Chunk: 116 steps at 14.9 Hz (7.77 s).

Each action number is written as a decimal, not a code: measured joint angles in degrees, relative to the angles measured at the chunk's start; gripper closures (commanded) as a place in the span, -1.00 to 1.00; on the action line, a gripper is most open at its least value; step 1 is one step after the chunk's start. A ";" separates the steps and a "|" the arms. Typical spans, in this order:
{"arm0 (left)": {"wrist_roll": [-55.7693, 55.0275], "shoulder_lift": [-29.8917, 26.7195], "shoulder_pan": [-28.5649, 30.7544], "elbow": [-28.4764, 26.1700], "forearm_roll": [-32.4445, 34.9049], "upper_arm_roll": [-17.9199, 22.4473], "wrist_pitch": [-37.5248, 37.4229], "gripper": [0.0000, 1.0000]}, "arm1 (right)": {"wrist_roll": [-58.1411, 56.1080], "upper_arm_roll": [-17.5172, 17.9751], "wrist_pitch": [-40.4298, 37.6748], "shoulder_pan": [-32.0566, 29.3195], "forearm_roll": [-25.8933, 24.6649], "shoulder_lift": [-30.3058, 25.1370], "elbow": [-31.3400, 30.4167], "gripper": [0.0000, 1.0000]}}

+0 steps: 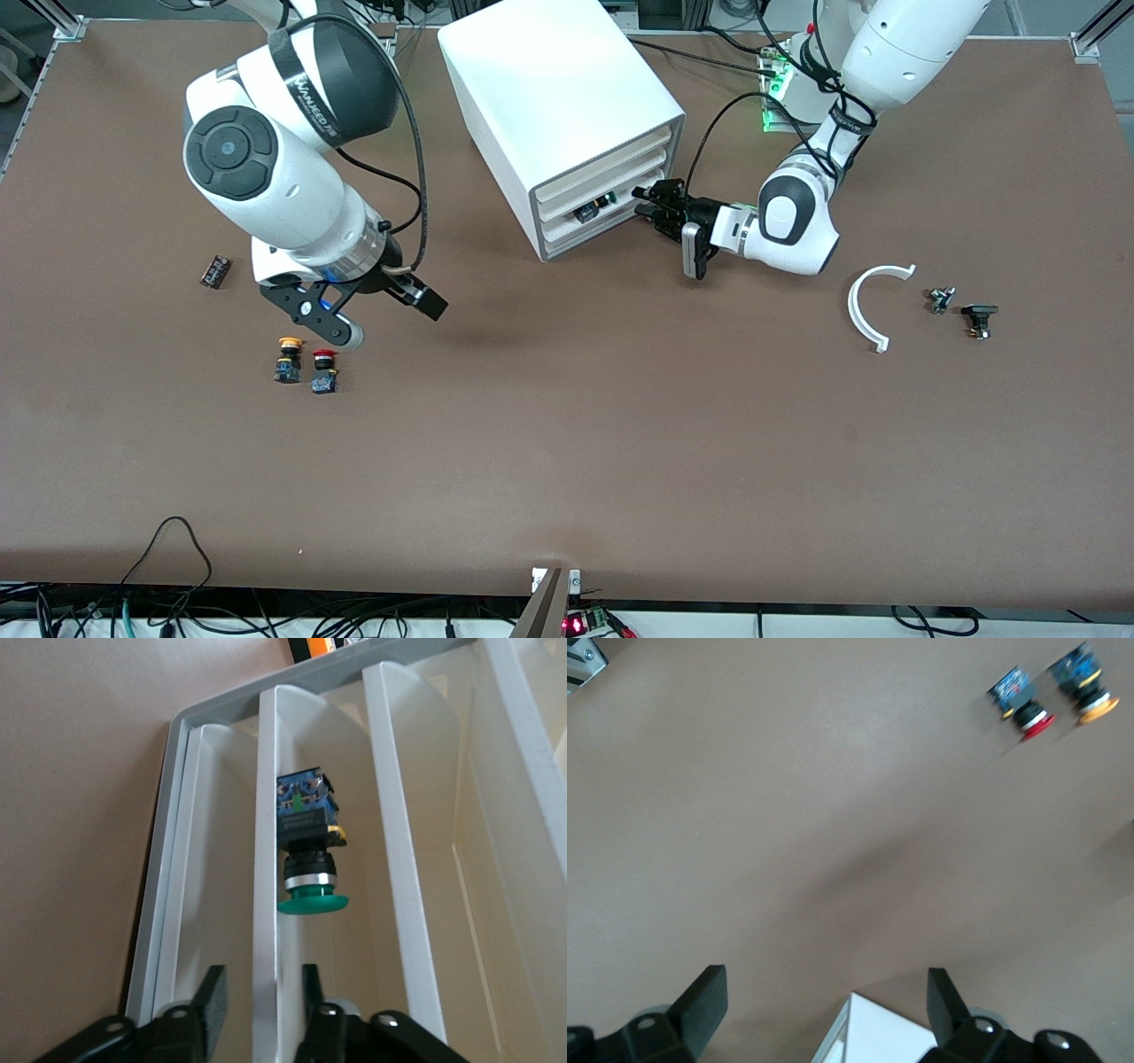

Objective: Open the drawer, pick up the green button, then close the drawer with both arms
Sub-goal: 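Pull the drawer open with the left gripper while the right gripper approaches, then grasp the green button with the right gripper while the left gripper withdraws, then lift the button from the drawer with the right gripper while the left gripper retreats, then carry the button toward the other buttons while the left gripper reaches the drawer, then push the drawer shut with the left gripper while the right gripper sets the button down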

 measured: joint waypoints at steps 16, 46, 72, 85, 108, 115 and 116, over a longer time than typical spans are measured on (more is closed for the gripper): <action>5.55 1.13 -1.31 -1.35 -7.22 0.15 1.27 1.00 | 10.02 0.04 10.51 2.39 8.46 2.83 0.00 -1.00; -53.49 -0.45 3.30 48.15 43.78 12.03 -35.43 -1.00 | 48.26 -0.02 34.06 23.25 -9.96 21.13 -0.02 -1.00; -88.49 -1.59 -2.56 70.56 71.73 12.76 -34.60 -1.00 | 50.86 -0.31 38.07 25.59 -13.36 23.15 0.79 1.00; -109.91 -1.07 -4.12 47.49 70.40 11.89 -1.33 -1.00 | 18.21 -1.11 20.19 14.25 -6.54 12.20 2.44 1.00; -138.99 -0.61 -20.65 18.01 73.52 7.13 26.93 -1.00 | -53.40 -4.29 31.77 -9.59 -5.76 6.91 -23.95 1.00; -144.66 -0.99 -20.64 16.21 73.52 0.18 26.38 -1.00 | -53.48 -4.36 45.24 -11.15 -5.76 7.58 -34.19 0.82; -145.49 -1.00 -20.64 16.17 73.52 -0.56 25.75 -1.00 | -53.47 -4.37 45.54 -11.25 -5.76 7.70 -34.50 0.21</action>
